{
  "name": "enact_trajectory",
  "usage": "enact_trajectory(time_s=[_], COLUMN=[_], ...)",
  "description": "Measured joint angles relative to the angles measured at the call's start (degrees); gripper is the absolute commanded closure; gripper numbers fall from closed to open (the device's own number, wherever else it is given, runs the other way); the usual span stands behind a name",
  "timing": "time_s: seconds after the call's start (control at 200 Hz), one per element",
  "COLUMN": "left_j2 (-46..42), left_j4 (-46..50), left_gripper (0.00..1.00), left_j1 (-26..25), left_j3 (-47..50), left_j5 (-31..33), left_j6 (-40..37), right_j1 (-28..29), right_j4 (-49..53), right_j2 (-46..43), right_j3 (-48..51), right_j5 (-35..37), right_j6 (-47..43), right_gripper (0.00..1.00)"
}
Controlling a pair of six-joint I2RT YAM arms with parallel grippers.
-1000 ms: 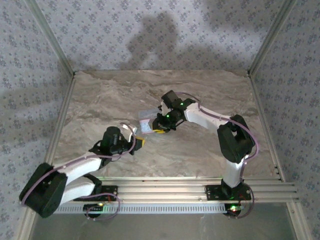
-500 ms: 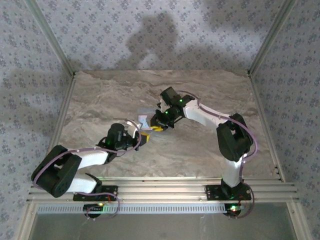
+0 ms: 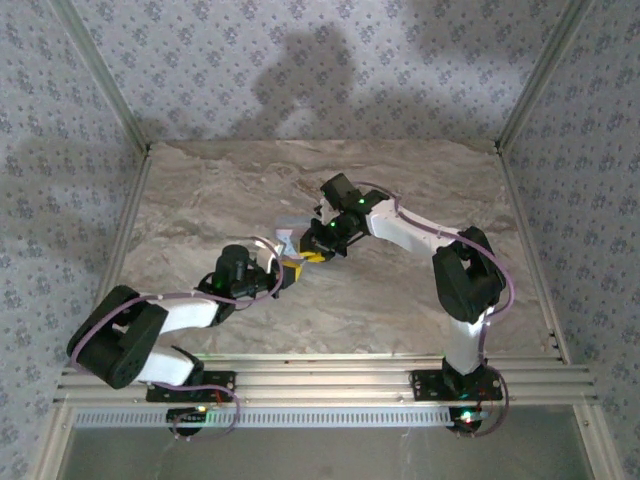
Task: Unlock the padlock with the key
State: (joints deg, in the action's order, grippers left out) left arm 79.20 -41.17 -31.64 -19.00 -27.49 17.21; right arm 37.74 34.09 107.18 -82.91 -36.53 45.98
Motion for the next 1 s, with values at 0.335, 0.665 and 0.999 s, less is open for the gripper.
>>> enact_trajectory(time_s=[0.335,0.665,0.999], left_j2=[-0.59,-1.99,-2.71], left_j4=[-2.54,-4.11,-5.38], left_gripper=[1.0,1.0,1.0], left_j1=[0.0,0.0,0.0], left_j3=[1.68,2.84,2.91], left_j5=[0.79,1.9,2.64], left_j6=[0.0,0.0,-0.02], right_j1=[-0.31,-0.52,-0.52], right_j4=[-1.22,-1.36,-1.38], right_j2=[0.0,0.0,0.0], right_j3=[0.13,0.28,0.33], right_j5=[-0.39,-0.39,-0.39], right_j6=[0.81,0.79,0.79], right_gripper=[1.0,1.0,1.0])
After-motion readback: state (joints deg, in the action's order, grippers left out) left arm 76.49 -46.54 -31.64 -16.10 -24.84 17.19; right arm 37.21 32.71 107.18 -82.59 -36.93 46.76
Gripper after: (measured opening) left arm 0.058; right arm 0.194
